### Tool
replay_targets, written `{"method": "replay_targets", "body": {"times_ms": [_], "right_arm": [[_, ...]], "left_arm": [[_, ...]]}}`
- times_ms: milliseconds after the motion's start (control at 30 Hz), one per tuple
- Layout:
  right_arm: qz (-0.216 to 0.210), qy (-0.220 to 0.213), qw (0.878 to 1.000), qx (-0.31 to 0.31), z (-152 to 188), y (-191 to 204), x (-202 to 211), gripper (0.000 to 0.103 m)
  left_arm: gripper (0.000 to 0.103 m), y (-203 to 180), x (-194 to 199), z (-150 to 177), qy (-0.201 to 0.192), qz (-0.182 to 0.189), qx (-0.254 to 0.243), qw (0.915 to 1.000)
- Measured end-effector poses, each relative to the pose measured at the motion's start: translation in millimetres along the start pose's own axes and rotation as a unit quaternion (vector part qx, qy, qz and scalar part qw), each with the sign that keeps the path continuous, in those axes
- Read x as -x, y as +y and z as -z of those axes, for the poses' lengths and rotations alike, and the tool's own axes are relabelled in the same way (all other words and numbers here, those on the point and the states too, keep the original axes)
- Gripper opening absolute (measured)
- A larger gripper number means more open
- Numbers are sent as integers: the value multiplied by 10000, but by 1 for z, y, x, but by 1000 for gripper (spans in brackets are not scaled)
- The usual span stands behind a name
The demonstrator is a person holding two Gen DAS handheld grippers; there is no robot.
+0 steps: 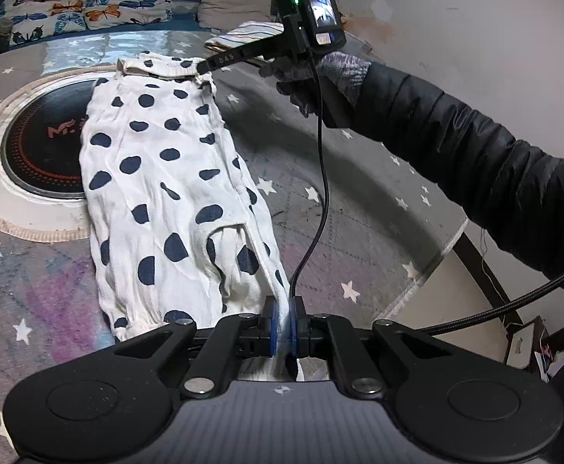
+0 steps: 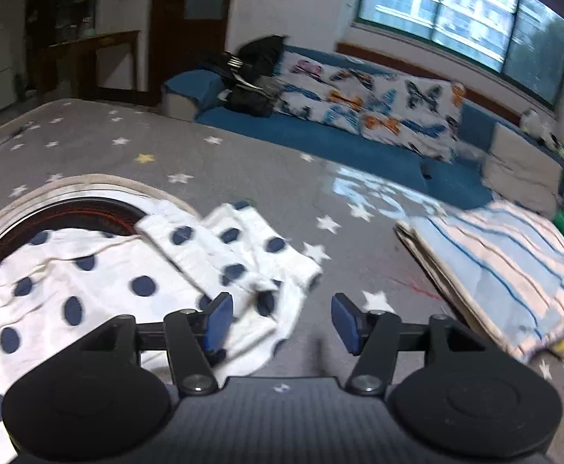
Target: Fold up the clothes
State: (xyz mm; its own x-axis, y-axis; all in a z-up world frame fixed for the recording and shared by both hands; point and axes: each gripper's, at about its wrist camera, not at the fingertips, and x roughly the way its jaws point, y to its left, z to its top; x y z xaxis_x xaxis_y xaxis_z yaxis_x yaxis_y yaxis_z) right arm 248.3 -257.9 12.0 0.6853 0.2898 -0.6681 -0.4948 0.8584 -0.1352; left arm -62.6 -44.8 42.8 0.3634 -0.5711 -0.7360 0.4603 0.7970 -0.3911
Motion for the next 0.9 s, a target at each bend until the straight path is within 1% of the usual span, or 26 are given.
{"method": "replay_targets", "body": {"times_ms": [133, 200, 233, 300, 367, 433, 500, 567, 633, 700, 767, 800, 833, 867, 900], "right_arm": [[-189, -3, 9994, 280, -2, 15, -8, 58], [-124, 77, 9989, 442, -4, 22, -17, 61], [-91, 117, 9985, 522, -4, 26, -22, 65], [11, 154, 9979, 629, -6, 31, -31, 65], [213, 42, 9988, 437, -12, 25, -37, 65], [435, -69, 9990, 19, -20, 15, -41, 66], [662, -206, 9969, -359, -26, 3, -43, 67], [785, -241, 9947, -618, -32, -7, -44, 67], [739, -251, 9942, -744, -34, -14, -43, 67], [562, -261, 9948, -804, -31, -17, -38, 65], [254, -197, 9957, -871, -25, -19, -34, 59], [154, -133, 9958, -896, -21, -19, -33, 58], [92, -65, 9956, -928, -17, -18, -33, 57], [52, -24, 9953, -969, -13, -19, -33, 50], [82, -17, 9947, -1022, -11, -21, -34, 48]], "left_arm": [[7, 0, -1, 0, 41, -26, -20, 10000], [7, 0, -1, 1, 55, -34, -18, 10000], [7, 0, -1, 1, 60, -38, -15, 10000], [7, 1, -1, 2, 72, -44, 10, 10000], [7, 3, -2, 2, 94, -50, 40, 9999], [7, 4, -3, 1, 120, -40, 55, 9999], [7, 5, -4, 1, 145, -31, 58, 9999], [7, 5, -5, 1, 163, -20, 60, 9998], [7, 6, -5, 0, 164, -11, 69, 9998], [7, 7, -4, -1, 139, -16, 73, 9999], [7, 8, -3, -1, 111, -20, 90, 9999], [7, 8, -2, -1, 106, -28, 95, 9999], [7, 8, -2, -1, 101, -35, 100, 9999], [7, 8, -2, -2, 98, -40, 103, 9999], [7, 8, -2, -2, 100, -33, 98, 9999]]}}
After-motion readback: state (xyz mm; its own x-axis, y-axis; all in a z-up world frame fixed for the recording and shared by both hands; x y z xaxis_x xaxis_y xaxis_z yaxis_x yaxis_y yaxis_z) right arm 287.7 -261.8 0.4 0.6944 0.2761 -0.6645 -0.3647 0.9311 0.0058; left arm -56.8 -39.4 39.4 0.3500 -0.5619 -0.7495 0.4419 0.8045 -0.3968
